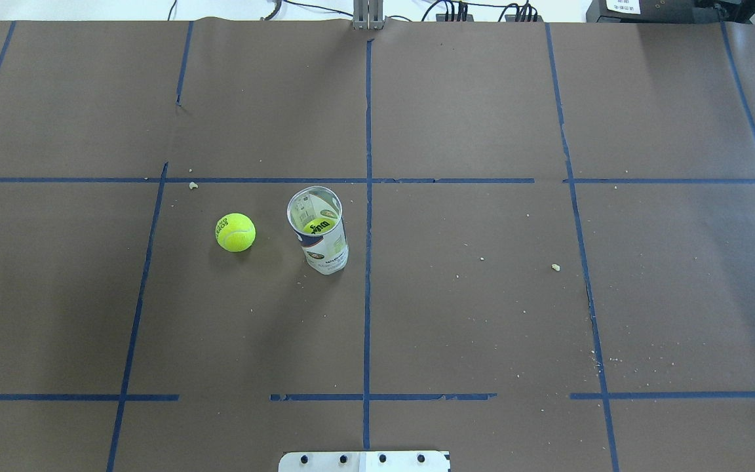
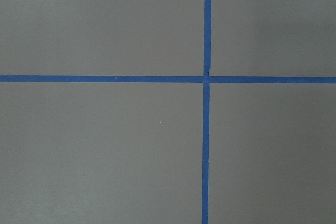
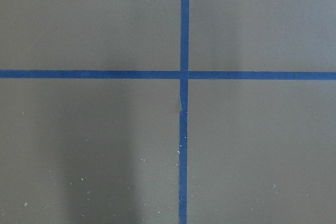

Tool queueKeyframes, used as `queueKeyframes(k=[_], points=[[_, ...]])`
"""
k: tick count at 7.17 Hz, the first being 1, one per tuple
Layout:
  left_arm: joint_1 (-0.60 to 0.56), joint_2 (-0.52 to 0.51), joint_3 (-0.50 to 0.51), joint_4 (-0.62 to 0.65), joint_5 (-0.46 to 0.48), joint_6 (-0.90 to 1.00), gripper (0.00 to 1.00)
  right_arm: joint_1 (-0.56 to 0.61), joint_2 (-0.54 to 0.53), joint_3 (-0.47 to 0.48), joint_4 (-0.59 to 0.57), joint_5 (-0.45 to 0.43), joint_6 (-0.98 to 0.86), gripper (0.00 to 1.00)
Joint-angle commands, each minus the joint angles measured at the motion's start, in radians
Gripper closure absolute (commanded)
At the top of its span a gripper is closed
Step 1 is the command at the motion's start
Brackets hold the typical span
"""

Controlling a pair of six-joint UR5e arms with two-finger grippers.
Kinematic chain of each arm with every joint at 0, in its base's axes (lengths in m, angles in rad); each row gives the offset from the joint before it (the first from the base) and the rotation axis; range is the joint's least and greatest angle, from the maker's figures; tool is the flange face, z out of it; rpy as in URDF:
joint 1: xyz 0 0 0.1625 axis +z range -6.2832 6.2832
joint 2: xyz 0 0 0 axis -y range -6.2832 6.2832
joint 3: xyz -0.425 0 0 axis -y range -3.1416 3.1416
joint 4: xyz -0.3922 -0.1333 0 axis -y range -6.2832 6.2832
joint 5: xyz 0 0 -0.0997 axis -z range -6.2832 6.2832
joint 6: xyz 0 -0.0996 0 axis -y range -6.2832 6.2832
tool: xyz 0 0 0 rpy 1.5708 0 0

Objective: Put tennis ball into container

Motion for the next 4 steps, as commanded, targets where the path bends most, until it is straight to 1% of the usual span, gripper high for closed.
queueKeyframes(k=[1,2,3,4], points=[[0.026,-0.028,-0.167,0.066,-0.004,-0.083,0.0,0.0,0.0,0.0,0.0,0.0,0.0,0.0],[0.087,-0.031,-0.284,0.1,-0.003,-0.163,0.0,0.0,0.0,0.0,0.0,0.0,0.0,0.0],[0.169,-0.038,-0.367,0.097,0.0,-0.276,0.0,0.0,0.0,0.0,0.0,0.0,0.0,0.0],[0.248,-0.039,-0.424,0.094,0.003,-0.382,0.0,0.0,0.0,0.0,0.0,0.0,0.0,0.0]])
